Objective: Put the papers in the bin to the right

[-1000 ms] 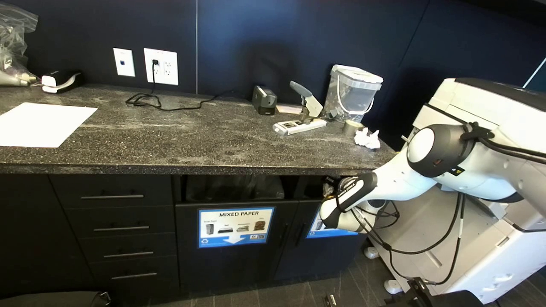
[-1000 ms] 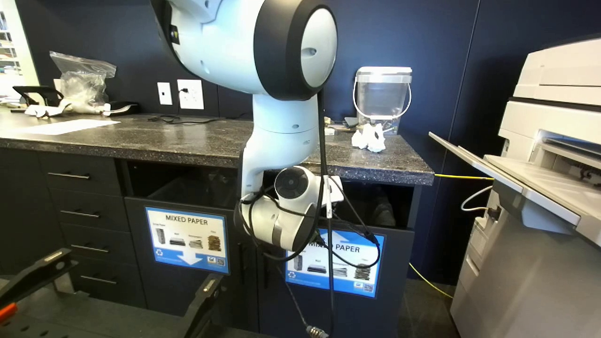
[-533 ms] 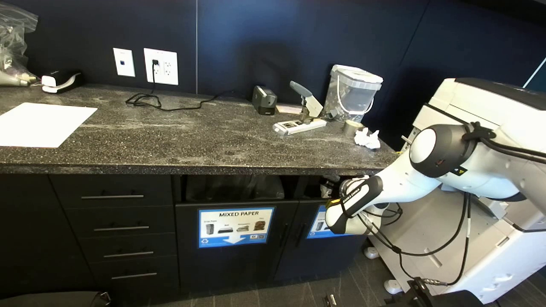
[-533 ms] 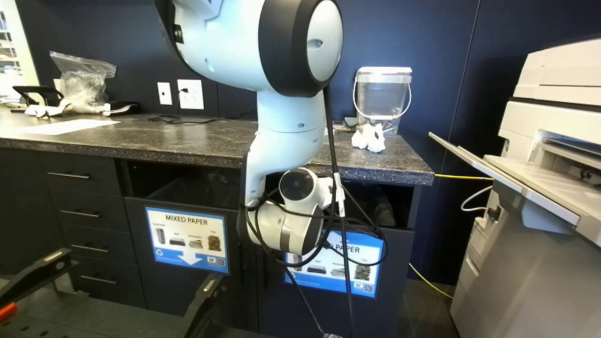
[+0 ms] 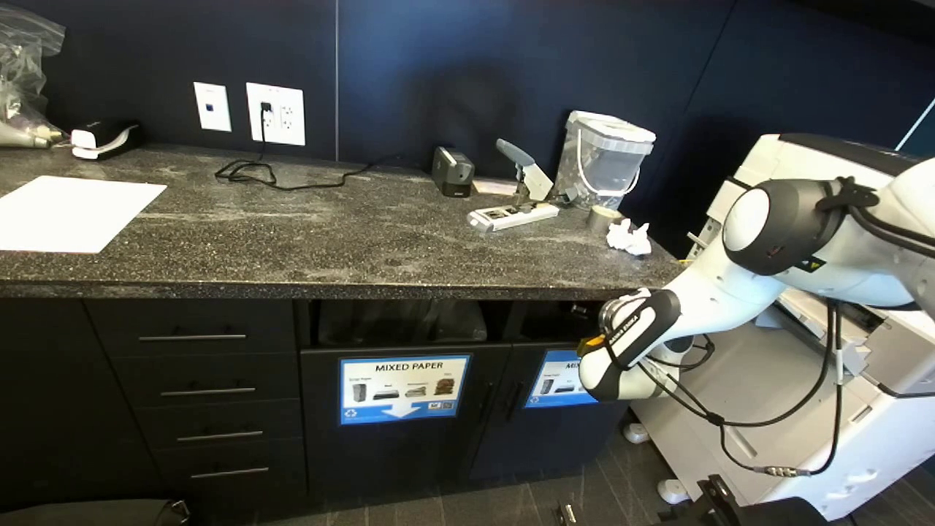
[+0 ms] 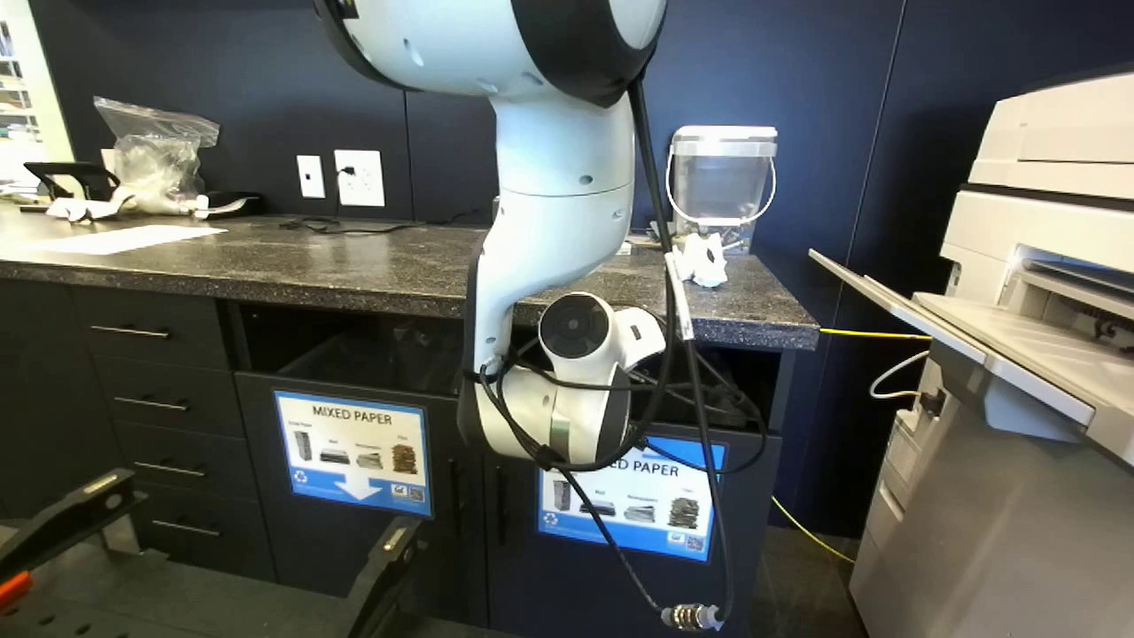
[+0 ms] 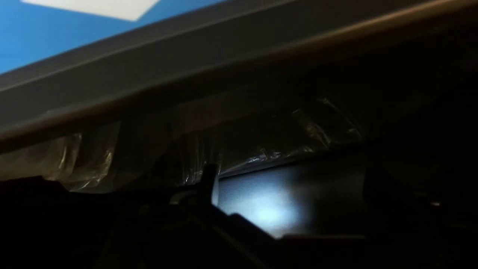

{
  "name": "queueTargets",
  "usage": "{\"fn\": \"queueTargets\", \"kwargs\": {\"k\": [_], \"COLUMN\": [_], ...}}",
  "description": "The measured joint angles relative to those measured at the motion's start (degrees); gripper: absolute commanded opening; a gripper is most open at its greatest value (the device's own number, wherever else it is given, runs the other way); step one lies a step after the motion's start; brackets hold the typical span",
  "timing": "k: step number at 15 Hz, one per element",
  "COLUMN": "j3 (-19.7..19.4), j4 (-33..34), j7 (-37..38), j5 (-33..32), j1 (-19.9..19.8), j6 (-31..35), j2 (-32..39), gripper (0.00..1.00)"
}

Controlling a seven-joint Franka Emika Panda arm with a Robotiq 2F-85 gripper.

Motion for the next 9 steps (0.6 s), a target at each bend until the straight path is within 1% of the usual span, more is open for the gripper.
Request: {"fn": "queueTargets", "kwargs": {"k": [2, 4, 6, 9], "j3": [-0.78, -0.95, -0.39, 1.31], "j4": [-2.93, -6.67, -10.80, -16.73], "j7": [-0.41, -0.17, 0.45, 1.75], "j5": [-1.94, -6.56, -11.83, -18.49], "j1": [-0.05, -0.81, -2.38, -5.28], "j6": [-0.76, -4.56, -10.56, -22.13], "j2": [-2.14, -5.45, -9.77, -17.53], "gripper": [1.00, 1.00, 1.00, 1.00]}}
